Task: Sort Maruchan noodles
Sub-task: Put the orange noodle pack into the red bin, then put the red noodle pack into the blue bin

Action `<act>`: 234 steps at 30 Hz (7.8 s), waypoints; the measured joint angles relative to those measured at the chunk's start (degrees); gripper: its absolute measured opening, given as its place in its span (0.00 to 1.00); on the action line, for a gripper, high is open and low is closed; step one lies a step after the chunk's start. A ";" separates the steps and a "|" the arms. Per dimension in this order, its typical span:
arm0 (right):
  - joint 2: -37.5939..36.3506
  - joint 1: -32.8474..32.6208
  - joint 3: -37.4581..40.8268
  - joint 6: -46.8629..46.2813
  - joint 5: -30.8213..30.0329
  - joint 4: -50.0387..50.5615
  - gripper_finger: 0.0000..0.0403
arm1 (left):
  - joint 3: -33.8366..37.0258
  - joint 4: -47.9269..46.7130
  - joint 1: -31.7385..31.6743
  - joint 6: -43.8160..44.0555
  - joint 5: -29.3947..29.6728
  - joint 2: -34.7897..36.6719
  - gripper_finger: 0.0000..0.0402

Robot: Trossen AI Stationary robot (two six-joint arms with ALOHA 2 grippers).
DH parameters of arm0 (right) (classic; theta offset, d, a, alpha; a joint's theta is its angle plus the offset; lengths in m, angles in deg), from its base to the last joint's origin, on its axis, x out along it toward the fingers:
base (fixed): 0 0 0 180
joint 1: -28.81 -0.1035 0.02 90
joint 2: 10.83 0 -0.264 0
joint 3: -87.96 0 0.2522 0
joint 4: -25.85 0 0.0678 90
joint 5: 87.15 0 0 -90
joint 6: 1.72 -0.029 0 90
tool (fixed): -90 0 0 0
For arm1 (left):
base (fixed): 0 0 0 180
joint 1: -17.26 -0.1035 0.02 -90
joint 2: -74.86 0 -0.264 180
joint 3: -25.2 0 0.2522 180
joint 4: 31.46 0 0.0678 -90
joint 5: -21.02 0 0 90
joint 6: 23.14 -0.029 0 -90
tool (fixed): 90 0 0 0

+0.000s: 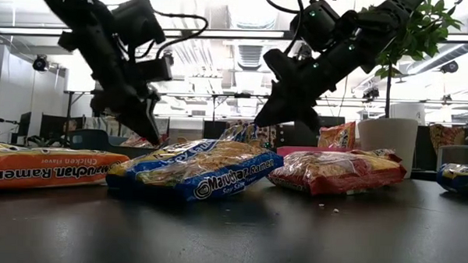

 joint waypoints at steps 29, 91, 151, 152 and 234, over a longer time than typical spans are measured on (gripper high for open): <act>17.41 3.00 -9.30 -16.64 5.18 -5.97 0.74 | 11.67 15.67 -0.34 3.07 4.29 -0.35 0.00; 26.73 3.24 -18.62 -7.81 12.52 -12.22 0.05 | 19.18 32.89 -0.35 8.45 5.02 2.56 0.00; 30.14 30.00 -72.09 24.78 -13.68 99.28 0.04 | 4.49 31.72 -0.53 -24.65 7.25 32.61 0.00; 30.94 30.02 -72.34 24.92 -13.68 99.17 0.04 | 4.51 31.72 -0.53 -24.67 7.25 32.61 0.00; 28.78 30.44 -69.30 19.09 -26.91 94.95 0.19 | 4.60 31.56 -0.55 -24.83 7.18 32.58 0.00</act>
